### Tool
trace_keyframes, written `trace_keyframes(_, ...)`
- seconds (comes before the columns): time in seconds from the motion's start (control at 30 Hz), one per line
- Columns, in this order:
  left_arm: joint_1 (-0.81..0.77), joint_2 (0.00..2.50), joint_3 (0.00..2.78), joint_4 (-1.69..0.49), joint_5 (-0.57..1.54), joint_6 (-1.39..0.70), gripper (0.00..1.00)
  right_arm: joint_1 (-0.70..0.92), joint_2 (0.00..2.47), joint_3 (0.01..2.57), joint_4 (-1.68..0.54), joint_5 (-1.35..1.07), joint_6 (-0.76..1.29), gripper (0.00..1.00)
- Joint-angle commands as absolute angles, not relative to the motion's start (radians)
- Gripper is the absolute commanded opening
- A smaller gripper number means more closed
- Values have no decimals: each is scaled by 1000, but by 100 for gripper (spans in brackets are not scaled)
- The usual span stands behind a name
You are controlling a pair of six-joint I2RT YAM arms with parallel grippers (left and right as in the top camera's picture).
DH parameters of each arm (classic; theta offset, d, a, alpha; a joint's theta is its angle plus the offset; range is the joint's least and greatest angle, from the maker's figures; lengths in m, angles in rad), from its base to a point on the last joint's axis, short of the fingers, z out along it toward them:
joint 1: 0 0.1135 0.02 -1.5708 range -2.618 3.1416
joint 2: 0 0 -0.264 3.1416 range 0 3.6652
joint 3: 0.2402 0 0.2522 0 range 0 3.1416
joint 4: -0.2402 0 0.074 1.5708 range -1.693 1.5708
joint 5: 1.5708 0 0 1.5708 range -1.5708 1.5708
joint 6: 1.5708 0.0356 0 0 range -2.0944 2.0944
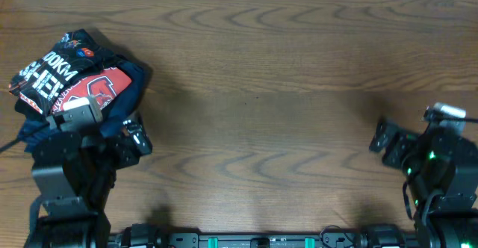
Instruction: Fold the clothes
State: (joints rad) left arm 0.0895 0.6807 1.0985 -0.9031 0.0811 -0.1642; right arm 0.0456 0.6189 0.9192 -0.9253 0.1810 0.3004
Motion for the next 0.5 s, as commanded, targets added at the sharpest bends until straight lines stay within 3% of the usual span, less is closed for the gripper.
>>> trace_keyframes(0.0,86,649,1095,-909,91,-178,98,51,602,906,-1002,217,314,99)
trace_keyframes(0.23,86,646,1095,-938,90,-178,98,51,602,905,-1206,217,313,99)
trace_keyframes(0.47,86,646,1095,-938,90,-178,98,51,602,905,-1239,217,314,99)
